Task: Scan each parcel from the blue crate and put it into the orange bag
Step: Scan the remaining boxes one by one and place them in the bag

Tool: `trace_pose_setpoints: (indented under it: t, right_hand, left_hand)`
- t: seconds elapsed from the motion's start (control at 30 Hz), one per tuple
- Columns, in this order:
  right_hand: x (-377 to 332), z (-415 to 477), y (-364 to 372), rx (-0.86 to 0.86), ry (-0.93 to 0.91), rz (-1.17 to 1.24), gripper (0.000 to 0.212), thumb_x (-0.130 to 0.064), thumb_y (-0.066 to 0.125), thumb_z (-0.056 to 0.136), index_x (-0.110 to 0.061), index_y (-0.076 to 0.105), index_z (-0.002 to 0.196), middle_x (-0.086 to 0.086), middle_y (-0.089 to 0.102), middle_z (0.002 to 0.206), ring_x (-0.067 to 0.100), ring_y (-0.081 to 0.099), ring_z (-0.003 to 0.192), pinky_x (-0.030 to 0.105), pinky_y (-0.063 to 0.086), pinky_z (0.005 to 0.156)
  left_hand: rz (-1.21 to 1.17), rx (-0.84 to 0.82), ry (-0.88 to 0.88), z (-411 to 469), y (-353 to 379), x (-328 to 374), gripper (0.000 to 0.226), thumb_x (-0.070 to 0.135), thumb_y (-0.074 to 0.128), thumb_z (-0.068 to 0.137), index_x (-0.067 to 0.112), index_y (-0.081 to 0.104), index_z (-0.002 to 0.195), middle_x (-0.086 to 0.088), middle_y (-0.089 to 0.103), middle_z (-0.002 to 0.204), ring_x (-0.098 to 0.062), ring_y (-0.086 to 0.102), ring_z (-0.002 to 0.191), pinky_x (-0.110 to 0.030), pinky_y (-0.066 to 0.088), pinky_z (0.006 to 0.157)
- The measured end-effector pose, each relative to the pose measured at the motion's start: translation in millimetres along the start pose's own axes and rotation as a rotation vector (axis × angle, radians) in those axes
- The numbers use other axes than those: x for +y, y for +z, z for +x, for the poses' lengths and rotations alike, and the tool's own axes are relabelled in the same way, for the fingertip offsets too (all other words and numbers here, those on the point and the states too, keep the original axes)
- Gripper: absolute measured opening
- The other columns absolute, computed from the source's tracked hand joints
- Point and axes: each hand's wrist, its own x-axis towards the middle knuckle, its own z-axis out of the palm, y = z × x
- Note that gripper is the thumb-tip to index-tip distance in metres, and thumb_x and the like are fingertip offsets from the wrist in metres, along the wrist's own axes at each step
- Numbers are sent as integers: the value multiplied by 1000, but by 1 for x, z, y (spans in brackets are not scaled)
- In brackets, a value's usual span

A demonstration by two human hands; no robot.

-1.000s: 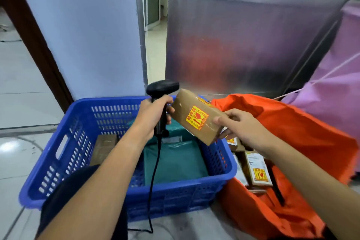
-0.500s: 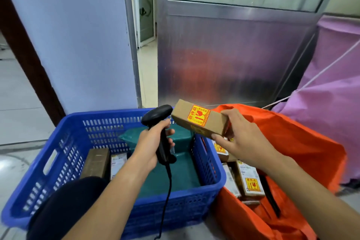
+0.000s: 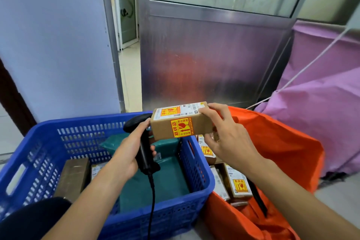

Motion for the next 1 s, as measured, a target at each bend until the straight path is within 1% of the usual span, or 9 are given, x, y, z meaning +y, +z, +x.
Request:
trace_pose_setpoints:
  t: [0.17,0.33,0.43,0.5,0.57,0.67,0.73,0.87,1.0]
  right_hand:
    - [-9,-1,7,-34,11,-8,64,-20,69,90,-30,35,144,-3,26,156,18,65,69,28,58,52]
    - [-13,0,11,-74,11,-22,58,-22,67,87,-25,39,137,-2,23,160,21,64,68,35,57,51]
    - [-11,-3,16,-122,8,-29,53,-34,64,87,-25,41,134,-6,25,159,18,61,66,39,56,57]
    - [-12,-6,21,-151,24,18,55,-42,60,89,-28,39,138,-13,26,158,19,63,72,42,56,67]
    - [-14,-9,24,-136,78,94,57,-43,61,92,-29,38,142,-17,26,157,19,66,89,41,56,79]
    - [-19,-8,26,2,208,313,56,-33,67,95,-28,40,144,-13,36,151,5,56,114,19,51,91]
    - [-24,-2,24,58,403,561,56,-32,67,98,-29,41,147,-12,44,146,3,54,122,20,51,92]
    - [-25,6,16,-26,632,860,33,-34,61,102,-32,61,135,-12,72,125,1,68,98,14,49,69]
    - [-24,5,18,-51,661,980,36,-30,63,101,-38,57,136,-15,74,118,3,70,107,26,52,85]
  left_hand:
    - [58,67,55,-1,-3,3,63,65,81,73,14,78,109,-9,68,78,-22,59,54,-32,53,52]
    - [58,85,121,1,-6,9,65,58,83,71,9,76,113,-9,67,77,-21,57,52,-35,51,64]
    - [93,69,149,1,-7,8,77,55,88,62,7,70,119,-11,70,79,-21,59,53,-38,52,67]
    - [106,68,164,-1,-4,6,63,49,87,72,8,70,117,-13,71,81,-20,59,53,-38,54,67]
    - [104,93,166,-1,-2,5,53,44,84,79,8,70,115,-12,70,79,-19,59,52,-37,54,66]
    - [72,100,151,-3,-1,2,56,46,83,79,9,68,119,-13,72,83,-19,58,50,-36,53,63]
    - [30,94,136,-6,0,1,53,46,82,80,10,71,117,-15,72,88,-18,55,48,-33,51,59]
    - [-32,102,142,-10,5,0,44,39,79,84,7,74,113,-15,69,83,-16,49,45,-30,47,53]
    - [-19,100,122,-12,8,-2,38,29,74,89,2,72,115,-10,64,73,-16,50,46,-32,47,55]
